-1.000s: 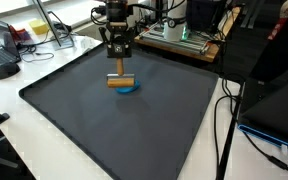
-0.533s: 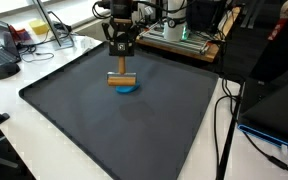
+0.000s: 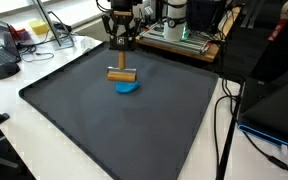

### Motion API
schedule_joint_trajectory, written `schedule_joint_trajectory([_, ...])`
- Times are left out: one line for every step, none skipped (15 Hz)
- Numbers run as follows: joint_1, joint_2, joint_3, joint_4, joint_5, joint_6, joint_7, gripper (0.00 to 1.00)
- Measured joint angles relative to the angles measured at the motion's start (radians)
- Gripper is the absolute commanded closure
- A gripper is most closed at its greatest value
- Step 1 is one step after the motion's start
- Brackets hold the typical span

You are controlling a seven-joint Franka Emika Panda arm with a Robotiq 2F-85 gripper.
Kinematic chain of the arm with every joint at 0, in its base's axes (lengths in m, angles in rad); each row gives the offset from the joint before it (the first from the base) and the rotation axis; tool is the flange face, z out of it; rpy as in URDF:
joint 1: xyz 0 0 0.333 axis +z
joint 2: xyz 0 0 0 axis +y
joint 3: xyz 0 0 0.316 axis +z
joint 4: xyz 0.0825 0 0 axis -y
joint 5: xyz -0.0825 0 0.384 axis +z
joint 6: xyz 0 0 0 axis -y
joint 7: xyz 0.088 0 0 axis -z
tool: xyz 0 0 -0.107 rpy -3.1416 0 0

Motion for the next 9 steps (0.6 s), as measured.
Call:
schedule_joint_trajectory([0.000,-0.005,-0.001,0.004,-0.029,-0.022,0.054,0.78])
schedule_joint_trajectory([0.002,-0.010,-0.001,0.010,-0.058,-0.043,0.107,0.78])
schedule_joint_trajectory([0.002,-0.013,0.000,0.019,-0.101,-0.064,0.171,0.78])
schedule_joint_trajectory([0.002,-0.015,0.001,0.029,-0.153,-0.084,0.245,0.78])
schedule_joint_trajectory([0.002,-0.015,0.003,0.043,-0.208,-0.106,0.319,0.78])
schedule_joint_trajectory([0.002,-0.015,0.008,0.057,-0.261,-0.130,0.394,0.78])
schedule_joint_trajectory([0.002,-0.014,0.015,0.074,-0.306,-0.158,0.461,0.78])
schedule_joint_trajectory([0.003,-0.013,0.024,0.094,-0.344,-0.193,0.524,0.78])
schedule_joint_trajectory([0.004,-0.009,0.034,0.115,-0.374,-0.227,0.580,0.78])
